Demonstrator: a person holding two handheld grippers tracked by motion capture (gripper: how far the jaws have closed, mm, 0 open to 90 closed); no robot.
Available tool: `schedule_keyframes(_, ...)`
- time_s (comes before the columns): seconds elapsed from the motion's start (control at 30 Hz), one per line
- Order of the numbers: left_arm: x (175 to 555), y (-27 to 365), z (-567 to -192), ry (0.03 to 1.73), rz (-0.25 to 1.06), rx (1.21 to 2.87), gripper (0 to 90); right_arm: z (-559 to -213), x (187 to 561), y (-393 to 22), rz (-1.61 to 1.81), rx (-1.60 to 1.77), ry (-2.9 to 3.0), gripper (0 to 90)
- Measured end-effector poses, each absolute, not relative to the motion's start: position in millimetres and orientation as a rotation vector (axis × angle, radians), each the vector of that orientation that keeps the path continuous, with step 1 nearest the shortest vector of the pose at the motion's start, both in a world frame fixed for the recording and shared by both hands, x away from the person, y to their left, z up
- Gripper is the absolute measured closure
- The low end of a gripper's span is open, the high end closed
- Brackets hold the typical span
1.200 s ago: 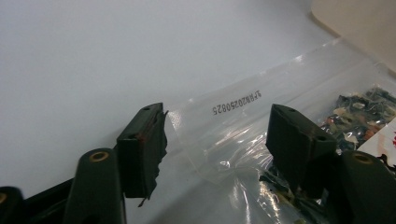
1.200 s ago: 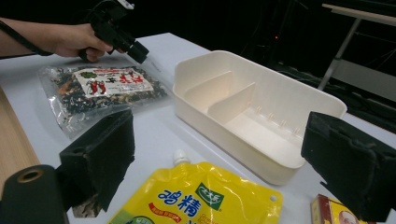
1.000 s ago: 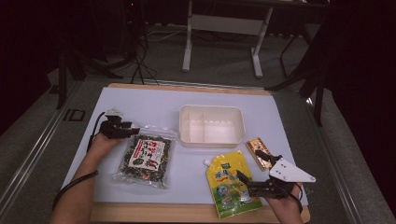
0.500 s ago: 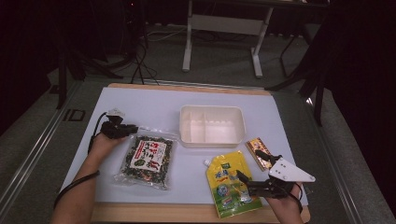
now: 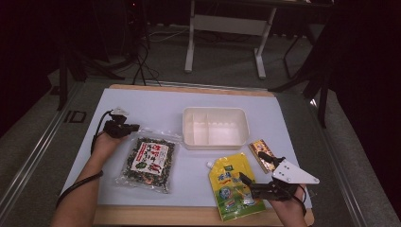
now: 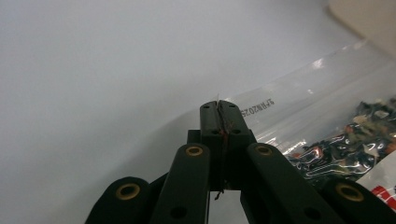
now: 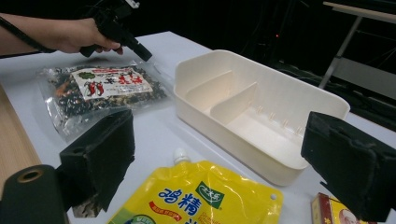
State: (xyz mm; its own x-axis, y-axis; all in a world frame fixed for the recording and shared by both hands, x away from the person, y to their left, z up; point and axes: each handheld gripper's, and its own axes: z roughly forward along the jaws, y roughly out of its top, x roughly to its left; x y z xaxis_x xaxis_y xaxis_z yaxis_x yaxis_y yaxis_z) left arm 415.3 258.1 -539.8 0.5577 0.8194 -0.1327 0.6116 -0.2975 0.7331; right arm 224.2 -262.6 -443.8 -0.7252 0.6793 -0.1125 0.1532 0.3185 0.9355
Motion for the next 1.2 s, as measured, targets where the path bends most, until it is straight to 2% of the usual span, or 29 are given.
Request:
schedule_keyframes(0.8, 389.0, 273.4, -477.2, 1.057, 0.394, 1.892, 90.0, -441.8, 223.0, -262.1, 1.412, 0.733, 2.083, 9.5)
schedule_keyframes(1.2, 383.4, 241.9, -436.7, 1.076, 0.418, 1.988, 90.0, -441.2, 222.5, -260.8, 1.412, 0.727, 2.086, 9.5)
